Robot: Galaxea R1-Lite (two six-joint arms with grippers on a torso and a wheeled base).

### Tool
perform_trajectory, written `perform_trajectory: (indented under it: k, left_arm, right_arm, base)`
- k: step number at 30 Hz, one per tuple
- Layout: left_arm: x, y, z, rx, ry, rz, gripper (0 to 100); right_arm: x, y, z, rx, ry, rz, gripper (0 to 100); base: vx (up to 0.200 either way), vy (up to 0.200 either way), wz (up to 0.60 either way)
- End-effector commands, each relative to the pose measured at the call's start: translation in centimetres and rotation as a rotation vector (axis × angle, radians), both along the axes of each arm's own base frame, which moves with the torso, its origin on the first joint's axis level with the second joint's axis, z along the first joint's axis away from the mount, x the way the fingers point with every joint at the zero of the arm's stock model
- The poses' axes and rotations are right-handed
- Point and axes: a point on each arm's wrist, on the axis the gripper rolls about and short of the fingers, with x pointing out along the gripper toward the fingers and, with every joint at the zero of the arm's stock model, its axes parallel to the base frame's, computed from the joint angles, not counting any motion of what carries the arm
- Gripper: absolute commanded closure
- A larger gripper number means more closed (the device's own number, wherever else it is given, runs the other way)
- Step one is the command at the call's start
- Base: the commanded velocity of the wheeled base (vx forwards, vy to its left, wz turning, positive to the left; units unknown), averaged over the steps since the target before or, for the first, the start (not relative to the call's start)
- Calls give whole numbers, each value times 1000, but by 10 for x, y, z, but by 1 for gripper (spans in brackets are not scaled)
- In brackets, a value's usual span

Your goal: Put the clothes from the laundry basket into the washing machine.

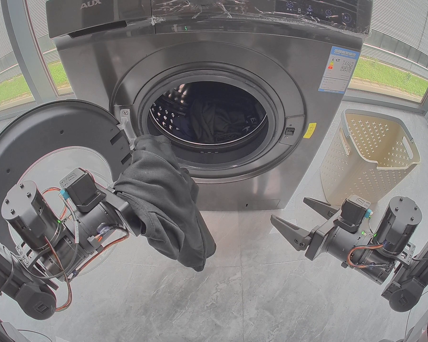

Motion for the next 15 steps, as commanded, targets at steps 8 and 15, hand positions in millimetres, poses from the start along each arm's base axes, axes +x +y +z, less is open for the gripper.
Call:
perform_trajectory:
  k: [8,15]
  left_arm:
    - [-6,-1,-2,14,3,-10,100]
    - [-8,-3,-4,24,9,-20,100]
  right_arm:
    - [-2,1,-2,-5,7,9,0]
    - [-4,4,-2,-5,7,21,0]
  base:
    - [150,0,0]
    - [0,0,0]
